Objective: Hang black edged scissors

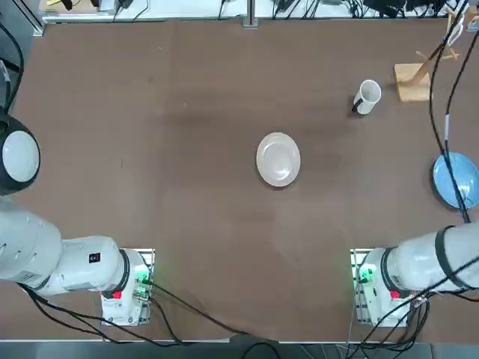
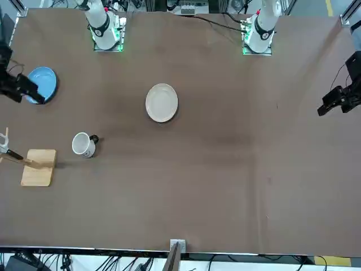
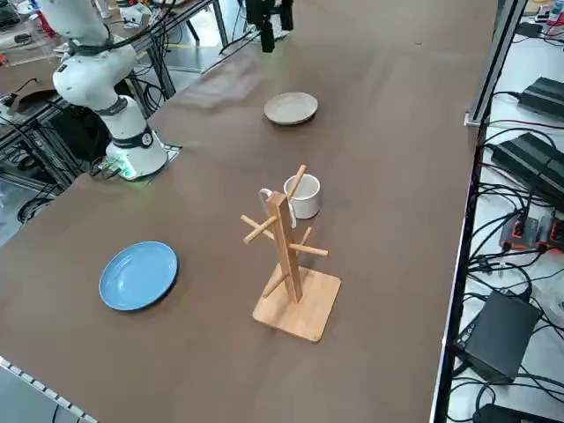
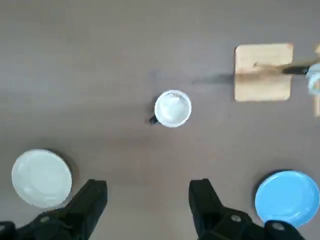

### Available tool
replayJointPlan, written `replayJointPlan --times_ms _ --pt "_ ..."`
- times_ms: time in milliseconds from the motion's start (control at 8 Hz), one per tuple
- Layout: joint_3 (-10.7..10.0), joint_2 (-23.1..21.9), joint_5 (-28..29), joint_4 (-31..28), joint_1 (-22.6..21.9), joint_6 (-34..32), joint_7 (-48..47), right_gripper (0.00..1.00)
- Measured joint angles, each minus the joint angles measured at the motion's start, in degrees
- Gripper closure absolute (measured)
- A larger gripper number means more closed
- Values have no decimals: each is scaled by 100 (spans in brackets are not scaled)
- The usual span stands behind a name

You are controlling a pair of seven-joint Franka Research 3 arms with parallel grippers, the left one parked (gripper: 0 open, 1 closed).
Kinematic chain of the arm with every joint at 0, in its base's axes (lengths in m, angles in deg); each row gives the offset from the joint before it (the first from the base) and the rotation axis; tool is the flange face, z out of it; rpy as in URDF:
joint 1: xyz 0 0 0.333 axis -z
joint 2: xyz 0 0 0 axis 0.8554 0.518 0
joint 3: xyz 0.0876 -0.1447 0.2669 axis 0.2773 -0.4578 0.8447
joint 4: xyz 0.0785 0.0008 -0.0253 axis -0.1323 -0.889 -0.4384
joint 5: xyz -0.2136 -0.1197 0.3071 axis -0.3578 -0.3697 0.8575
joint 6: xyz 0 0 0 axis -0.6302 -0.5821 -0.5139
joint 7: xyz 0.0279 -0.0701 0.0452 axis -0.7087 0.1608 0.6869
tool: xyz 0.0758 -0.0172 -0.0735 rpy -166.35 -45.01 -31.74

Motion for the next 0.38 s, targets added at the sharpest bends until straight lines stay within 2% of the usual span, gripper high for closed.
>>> replayJointPlan --times_ms 375 --pt "263 -530 -31 -585 -89 77 -239 0"
